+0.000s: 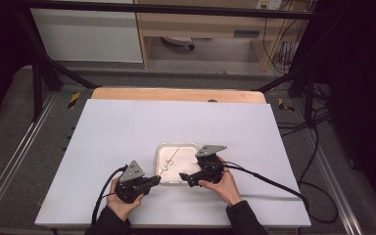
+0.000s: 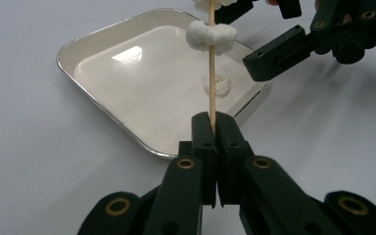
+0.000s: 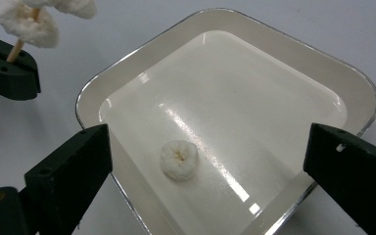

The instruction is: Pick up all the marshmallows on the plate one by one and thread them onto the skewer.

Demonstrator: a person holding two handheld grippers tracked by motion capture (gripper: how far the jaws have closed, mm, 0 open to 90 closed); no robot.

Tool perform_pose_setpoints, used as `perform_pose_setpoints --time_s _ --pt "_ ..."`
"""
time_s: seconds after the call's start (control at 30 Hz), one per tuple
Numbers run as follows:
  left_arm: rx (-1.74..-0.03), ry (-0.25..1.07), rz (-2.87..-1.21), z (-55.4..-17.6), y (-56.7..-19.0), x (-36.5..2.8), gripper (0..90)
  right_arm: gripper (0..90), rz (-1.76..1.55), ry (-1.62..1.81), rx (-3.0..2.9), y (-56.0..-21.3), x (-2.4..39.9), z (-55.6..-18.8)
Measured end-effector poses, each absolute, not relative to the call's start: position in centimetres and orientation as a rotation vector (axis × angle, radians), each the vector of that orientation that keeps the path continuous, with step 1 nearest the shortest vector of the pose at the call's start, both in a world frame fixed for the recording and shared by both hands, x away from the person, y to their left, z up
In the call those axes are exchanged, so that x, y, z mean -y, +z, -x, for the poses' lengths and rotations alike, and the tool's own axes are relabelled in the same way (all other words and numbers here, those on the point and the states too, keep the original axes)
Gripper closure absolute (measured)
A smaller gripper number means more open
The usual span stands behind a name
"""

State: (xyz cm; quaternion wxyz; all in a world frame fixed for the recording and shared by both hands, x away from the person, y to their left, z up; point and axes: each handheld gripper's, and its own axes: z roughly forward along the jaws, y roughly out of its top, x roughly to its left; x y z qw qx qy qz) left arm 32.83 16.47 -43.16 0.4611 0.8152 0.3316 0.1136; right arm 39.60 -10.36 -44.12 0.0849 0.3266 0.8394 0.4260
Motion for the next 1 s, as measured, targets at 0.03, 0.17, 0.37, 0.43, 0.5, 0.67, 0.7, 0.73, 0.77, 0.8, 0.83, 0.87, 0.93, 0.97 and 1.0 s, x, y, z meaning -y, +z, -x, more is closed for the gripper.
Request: perform_pose_setpoints --time_s 0.03,0.17,0.37,0.43,0.5,0.67,0.7,0.73,0.77,0.8,0.83,0.87,0.93,0.97,1.0 --pt "-0.816 0.280 -2.005 -32.8 -43.2 -16.5 88.0 6.1 -0.968 1.259 -2.504 -44.2 10.2 -39.6" --pt "-0.816 0.280 -2.004 -32.8 -43.1 -16.5 88.0 12.8 -0.942 1.238 -2.524 -44.6 9.5 -39.6" --pt "-0.815 0.281 -2.005 -32.8 -43.2 -16.5 88.0 29.8 -0.901 1.228 -2.529 -45.0 9.2 -39.7" --pt "-0.817 0.280 -2.006 -32.8 -43.2 -16.5 88.0 35.0 -0.887 1.239 -2.549 -45.1 9.2 -39.6" --pt "-0.820 0.280 -2.005 -32.8 -43.2 -16.5 88.0 41.7 -0.876 1.255 -2.555 -45.1 9.1 -39.5" --pt "-0.817 0.281 -2.007 -32.8 -43.2 -16.5 88.0 53.4 -0.847 1.219 -2.567 -45.3 9.2 -39.5" --pt "-0.817 0.280 -2.008 -32.8 -43.2 -16.5 88.0 55.3 -0.845 1.217 -2.570 -45.3 9.2 -39.4" --pt "-0.818 0.280 -2.008 -32.8 -43.2 -16.5 88.0 57.2 -0.843 1.216 -2.571 -45.3 9.2 -39.4" --pt "-0.818 0.279 -2.008 -32.8 -43.2 -16.5 88.0 58.7 -0.835 1.216 -2.571 -45.3 9.2 -39.4" --pt "-0.817 0.279 -2.009 -32.8 -43.2 -16.4 88.0 60.1 -0.828 1.213 -2.572 -45.3 9.1 -39.4" --pt "-0.817 0.279 -2.009 -32.8 -43.2 -16.4 88.0 61.3 -0.821 1.206 -2.572 -45.4 9.1 -39.4" --pt "-0.817 0.279 -2.009 -32.8 -43.2 -16.5 88.0 62.7 -0.816 1.202 -2.570 -45.4 9.2 -39.4" --pt "-0.817 0.279 -2.008 -32.8 -43.2 -16.5 88.0 64.5 -0.803 1.193 -2.570 -45.4 9.2 -39.4" --pt "-0.817 0.279 -2.009 -32.8 -43.2 -16.5 88.0 65.7 -0.800 1.187 -2.568 -45.4 9.2 -39.3" --pt "-0.817 0.278 -2.010 -32.8 -43.2 -16.5 88.0 67.4 -0.789 1.183 -2.561 -45.4 9.2 -39.3"
